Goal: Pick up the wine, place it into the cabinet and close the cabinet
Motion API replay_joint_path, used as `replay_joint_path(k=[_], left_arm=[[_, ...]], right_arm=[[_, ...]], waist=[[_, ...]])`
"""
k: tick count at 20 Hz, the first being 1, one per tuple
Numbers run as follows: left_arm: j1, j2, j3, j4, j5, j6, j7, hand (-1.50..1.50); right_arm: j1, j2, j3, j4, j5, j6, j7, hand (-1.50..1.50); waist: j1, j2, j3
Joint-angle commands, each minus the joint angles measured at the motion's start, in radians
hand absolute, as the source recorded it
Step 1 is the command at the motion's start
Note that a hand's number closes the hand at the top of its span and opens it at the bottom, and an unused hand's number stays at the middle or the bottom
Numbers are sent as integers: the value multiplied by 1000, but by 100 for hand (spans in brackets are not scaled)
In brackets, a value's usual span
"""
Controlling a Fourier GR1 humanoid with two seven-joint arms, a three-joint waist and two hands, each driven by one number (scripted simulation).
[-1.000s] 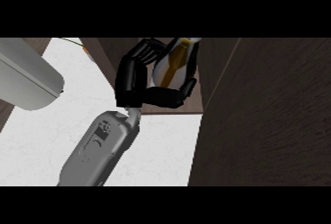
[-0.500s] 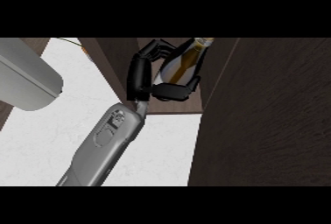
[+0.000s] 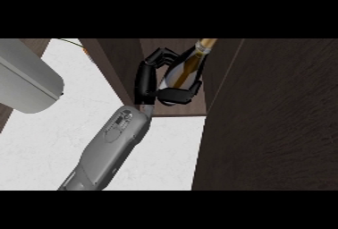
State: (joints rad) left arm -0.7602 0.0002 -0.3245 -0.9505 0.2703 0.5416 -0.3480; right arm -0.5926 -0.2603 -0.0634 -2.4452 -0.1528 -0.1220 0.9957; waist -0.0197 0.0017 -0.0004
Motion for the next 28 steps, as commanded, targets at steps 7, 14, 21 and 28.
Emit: replay_joint_path(k=[7,14,21,28], left_arm=[[11,0,-99,182,120,34,-154,150],[-44,0,-96,365,128,52,-253,150],[-128,0,-35,477,235,10,-327,150],[-207,0,43,553,329,-36,-331,150]], right_arm=[[20,6,-36,-47,-111,20,12,-150],[10,45,72,-82,-13,-16,39,-150],[11,30,7,-45,-75,10,16,-150],[11,48,52,-39,-20,-1,8,-150]], waist=[[-7,1,0],[-14,3,-1],[-22,6,-1],[-28,6,-1]])
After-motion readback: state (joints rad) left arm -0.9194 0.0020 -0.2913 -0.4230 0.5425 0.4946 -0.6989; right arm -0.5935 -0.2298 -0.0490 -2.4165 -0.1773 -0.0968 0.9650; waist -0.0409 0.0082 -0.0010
